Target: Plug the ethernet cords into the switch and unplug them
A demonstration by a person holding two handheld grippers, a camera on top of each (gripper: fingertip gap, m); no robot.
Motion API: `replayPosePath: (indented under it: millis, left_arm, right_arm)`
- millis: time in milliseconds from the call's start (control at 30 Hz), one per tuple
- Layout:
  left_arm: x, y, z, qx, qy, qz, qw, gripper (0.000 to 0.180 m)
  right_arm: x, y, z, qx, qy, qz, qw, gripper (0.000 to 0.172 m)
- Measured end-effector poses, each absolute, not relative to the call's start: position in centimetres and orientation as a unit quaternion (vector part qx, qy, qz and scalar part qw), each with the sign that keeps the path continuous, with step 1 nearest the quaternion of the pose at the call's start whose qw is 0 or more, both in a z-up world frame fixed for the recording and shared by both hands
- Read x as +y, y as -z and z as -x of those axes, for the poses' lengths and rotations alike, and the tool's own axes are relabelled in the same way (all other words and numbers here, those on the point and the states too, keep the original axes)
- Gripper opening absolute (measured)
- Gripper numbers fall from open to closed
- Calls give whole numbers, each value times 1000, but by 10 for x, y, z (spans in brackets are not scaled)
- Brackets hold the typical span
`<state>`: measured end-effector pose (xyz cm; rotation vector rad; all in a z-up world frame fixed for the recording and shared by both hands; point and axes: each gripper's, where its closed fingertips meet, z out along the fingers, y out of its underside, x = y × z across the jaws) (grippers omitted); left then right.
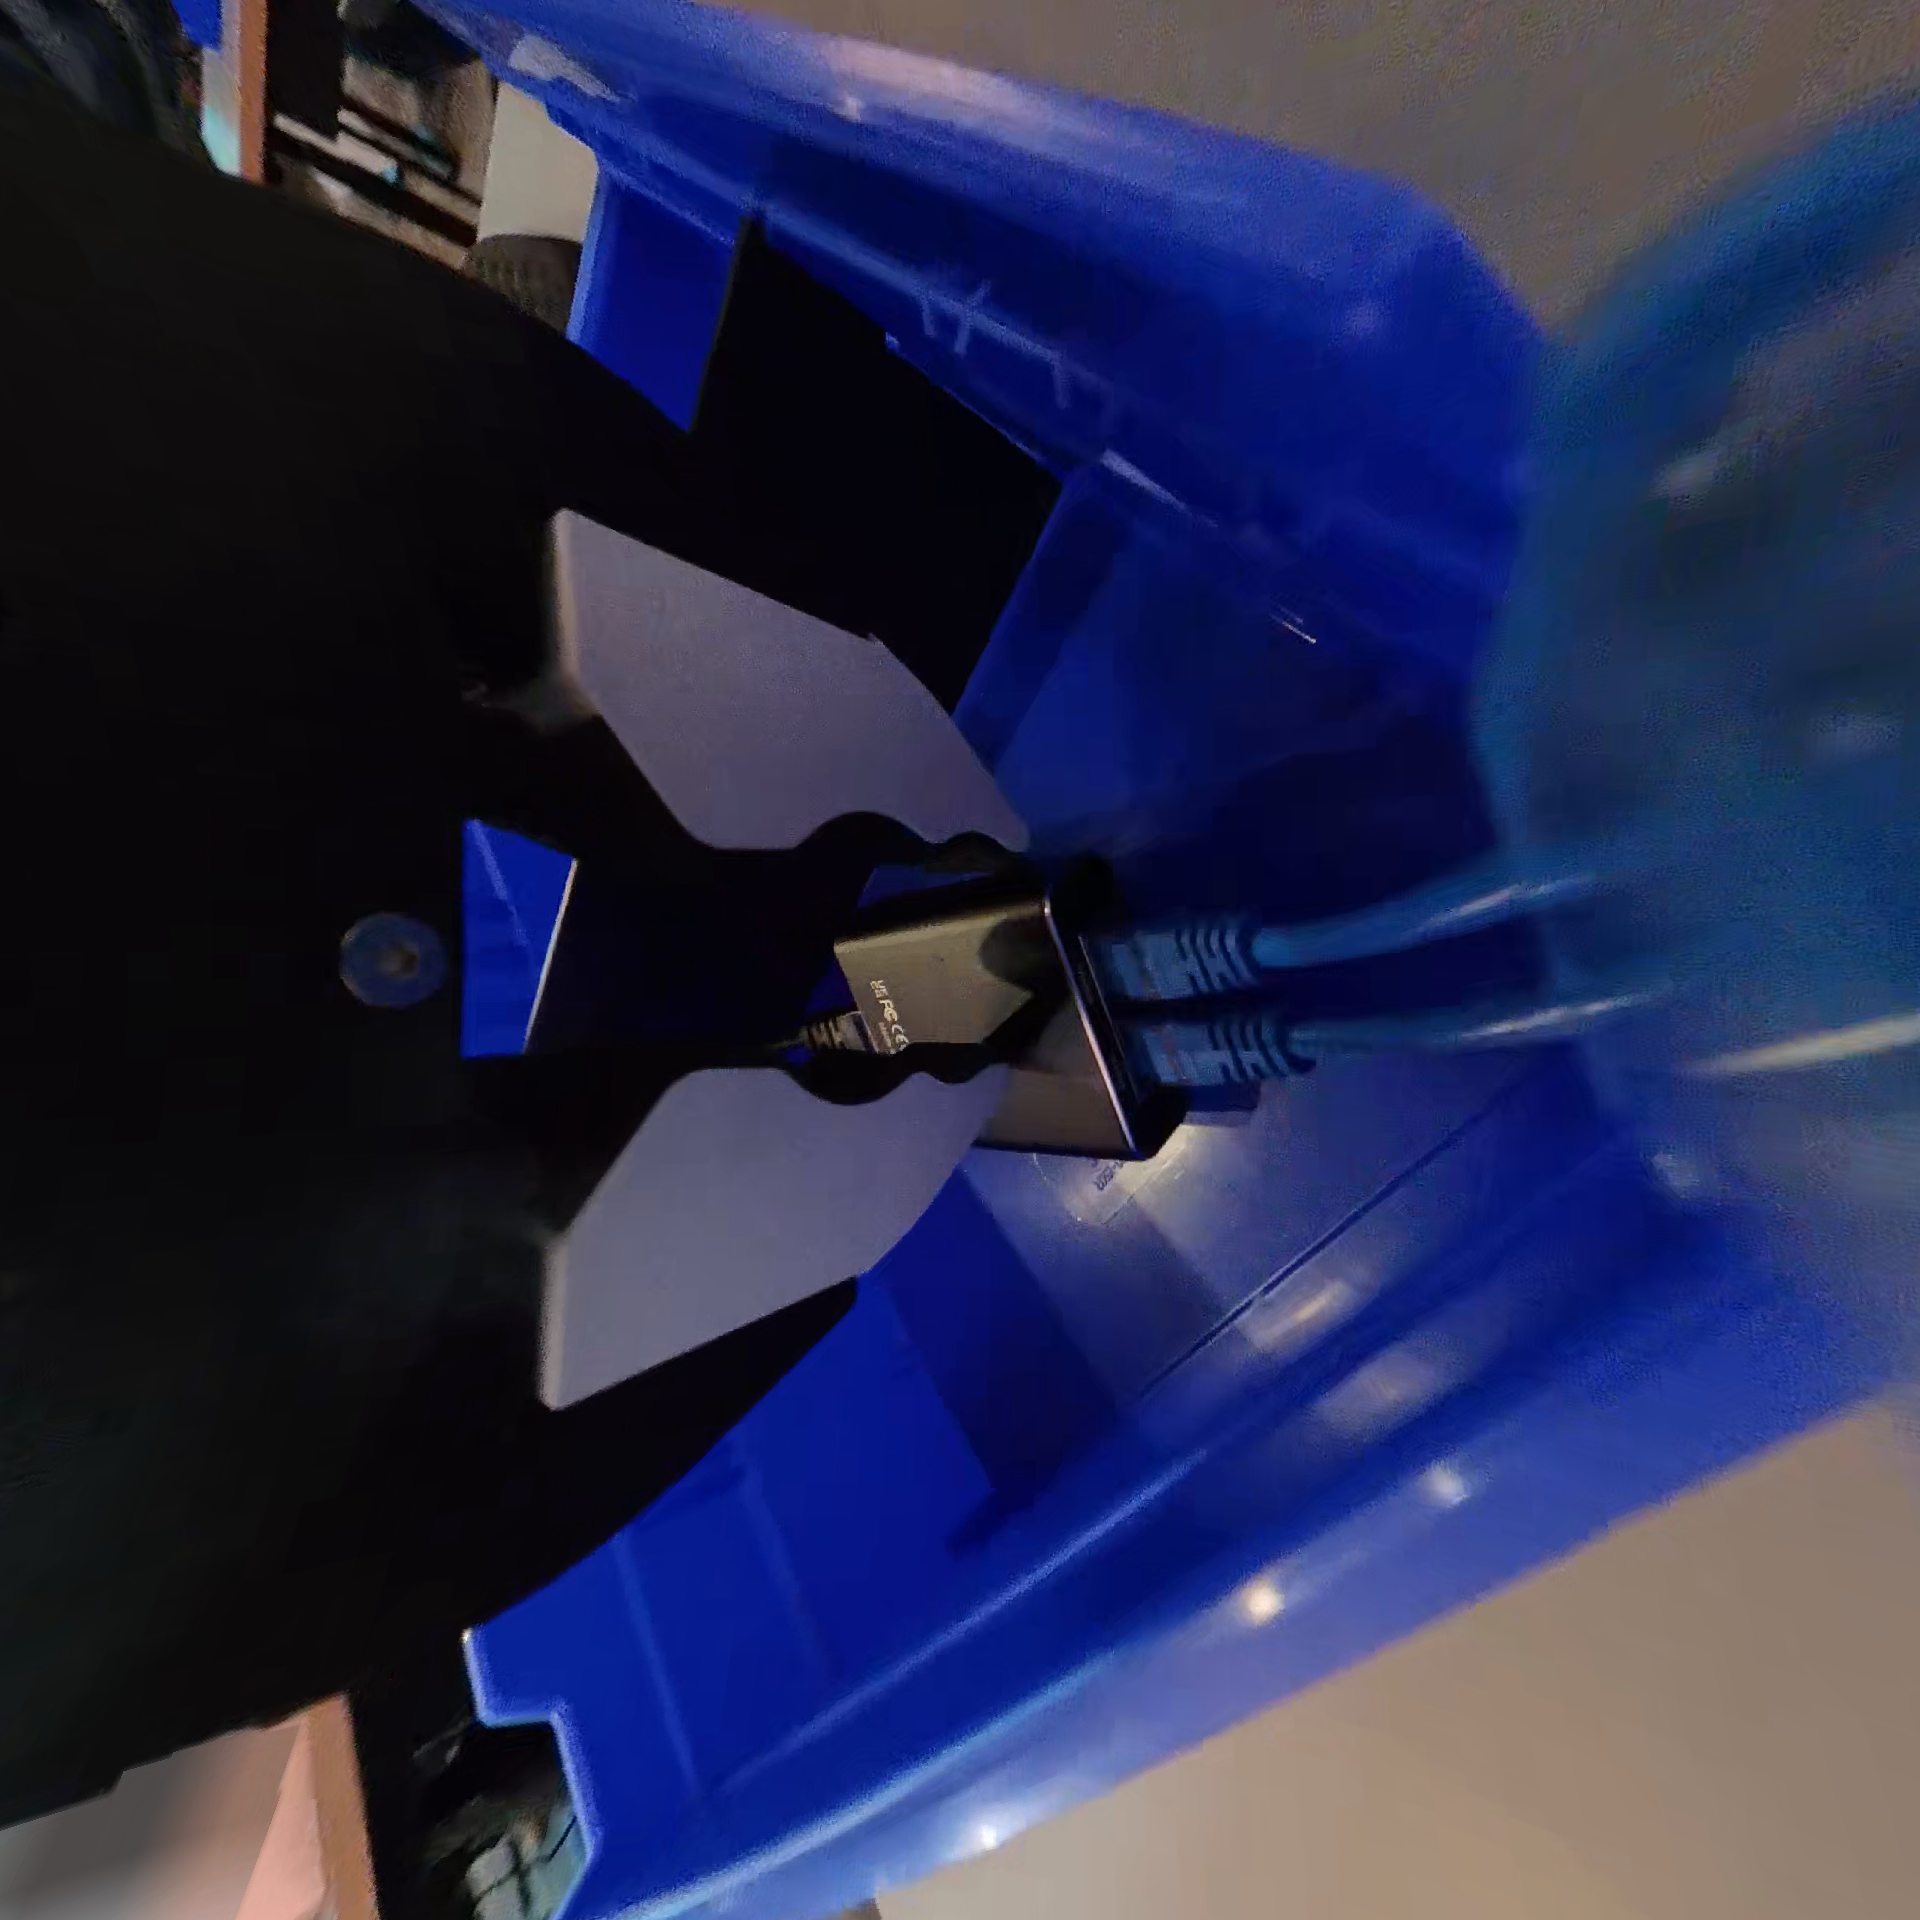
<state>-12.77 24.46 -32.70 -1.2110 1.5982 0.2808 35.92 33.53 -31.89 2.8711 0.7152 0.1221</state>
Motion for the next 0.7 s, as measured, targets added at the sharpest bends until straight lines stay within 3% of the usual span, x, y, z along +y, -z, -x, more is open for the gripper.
replayPosePath:
  millis: [33, 167, 400, 700]
  left_arm:
    - [245, 327, 127, 669, -117, 507, 530, 0]
    - [247, 328, 127, 669, -115, 508, 530, 0]
    - [250, 329, 125, 668, -114, 510, 530, 0]
    - [254, 330, 124, 667, -115, 510, 531, 0]
  right_arm:
    - [335, 318, -358, 233, -27, -969, 78, 34]
    - [332, 313, -355, 219, 2, -975, 36, 57]
    - [336, 280, -344, 202, 51, -976, -59, 68]
    - [374, 224, -316, 215, 53, -943, -249, 61]
